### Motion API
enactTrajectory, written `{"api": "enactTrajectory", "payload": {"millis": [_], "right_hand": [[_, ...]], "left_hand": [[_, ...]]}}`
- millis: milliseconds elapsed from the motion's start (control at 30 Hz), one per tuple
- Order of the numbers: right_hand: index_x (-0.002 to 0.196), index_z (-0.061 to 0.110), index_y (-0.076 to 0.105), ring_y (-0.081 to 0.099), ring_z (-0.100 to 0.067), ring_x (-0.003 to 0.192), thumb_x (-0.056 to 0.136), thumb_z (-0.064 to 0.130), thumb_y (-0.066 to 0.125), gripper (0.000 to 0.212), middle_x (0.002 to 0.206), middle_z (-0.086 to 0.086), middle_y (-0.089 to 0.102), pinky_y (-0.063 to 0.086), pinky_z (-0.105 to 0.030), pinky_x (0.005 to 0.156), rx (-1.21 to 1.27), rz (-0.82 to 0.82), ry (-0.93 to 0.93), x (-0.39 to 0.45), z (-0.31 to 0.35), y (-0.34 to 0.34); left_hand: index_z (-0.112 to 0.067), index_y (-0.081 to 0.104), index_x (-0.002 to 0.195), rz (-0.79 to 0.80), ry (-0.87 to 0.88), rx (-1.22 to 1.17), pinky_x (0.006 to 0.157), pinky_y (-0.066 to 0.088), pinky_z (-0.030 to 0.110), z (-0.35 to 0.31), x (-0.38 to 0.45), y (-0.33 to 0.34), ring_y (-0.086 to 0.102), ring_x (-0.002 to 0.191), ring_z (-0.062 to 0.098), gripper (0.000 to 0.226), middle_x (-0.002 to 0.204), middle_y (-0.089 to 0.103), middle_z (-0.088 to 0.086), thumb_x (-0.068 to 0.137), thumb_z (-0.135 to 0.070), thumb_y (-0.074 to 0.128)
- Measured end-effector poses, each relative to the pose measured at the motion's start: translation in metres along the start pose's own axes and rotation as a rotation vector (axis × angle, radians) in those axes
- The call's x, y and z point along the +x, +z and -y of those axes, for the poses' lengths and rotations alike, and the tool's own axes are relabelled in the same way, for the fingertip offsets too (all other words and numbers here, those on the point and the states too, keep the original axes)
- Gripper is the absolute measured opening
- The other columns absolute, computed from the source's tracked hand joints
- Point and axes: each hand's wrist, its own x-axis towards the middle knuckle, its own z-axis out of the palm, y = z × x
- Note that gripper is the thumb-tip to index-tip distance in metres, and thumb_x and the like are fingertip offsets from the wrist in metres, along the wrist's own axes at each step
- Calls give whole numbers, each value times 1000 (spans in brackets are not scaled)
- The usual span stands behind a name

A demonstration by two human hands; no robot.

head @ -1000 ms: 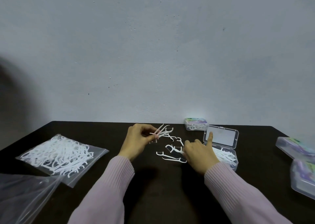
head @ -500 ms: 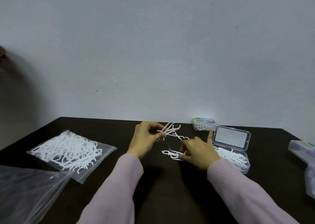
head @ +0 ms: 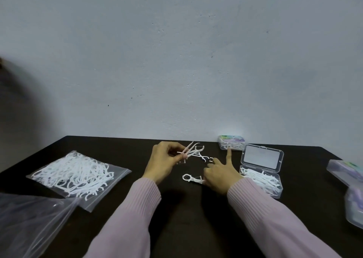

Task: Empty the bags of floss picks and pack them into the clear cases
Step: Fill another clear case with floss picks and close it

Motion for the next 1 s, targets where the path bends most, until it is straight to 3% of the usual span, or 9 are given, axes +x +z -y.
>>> {"api": "enactTrajectory", "payload": {"millis": [233,400,567,867,1000], "right_hand": [[113,12,54,48,-22,119,97,24,43,23,109,-6,61,-14,-66,104,42,-152,15,-15,-7,5],[113,11,58,39,-25,126,99,20,37,26,113,-7,62,-14,-68,102,1,-112,54,-16,-3,1],[121,3,50,34,-29,128,99,13,31,31,120,-11,56,-15,-70,99,-66,-156,30,-24,-5,10],[113,21,54,48,-15,122,97,38,40,27,114,2,61,-16,-66,103,92,-256,246,-59,-99,14],[110,27,57,45,-11,123,95,39,45,22,109,8,62,-18,-64,103,194,-278,295,-64,-112,34]], "left_hand": [[-17,72,92,-8,12,39,63,49,10,0,-2,2,66,68,-2,16,77,71,-6,79,-7,72],[-17,73,91,13,14,72,65,50,12,2,-3,4,65,68,-2,15,75,71,-5,79,-7,72],[-19,72,90,24,43,85,67,52,13,-1,-5,10,66,72,1,16,76,71,-6,80,-7,71],[-26,71,86,-157,108,-29,73,54,16,-20,-5,49,67,78,2,20,79,71,-11,79,-8,72],[-22,73,88,-65,231,10,73,53,17,-32,-8,85,65,76,-4,17,79,70,-17,80,-7,71]]}}
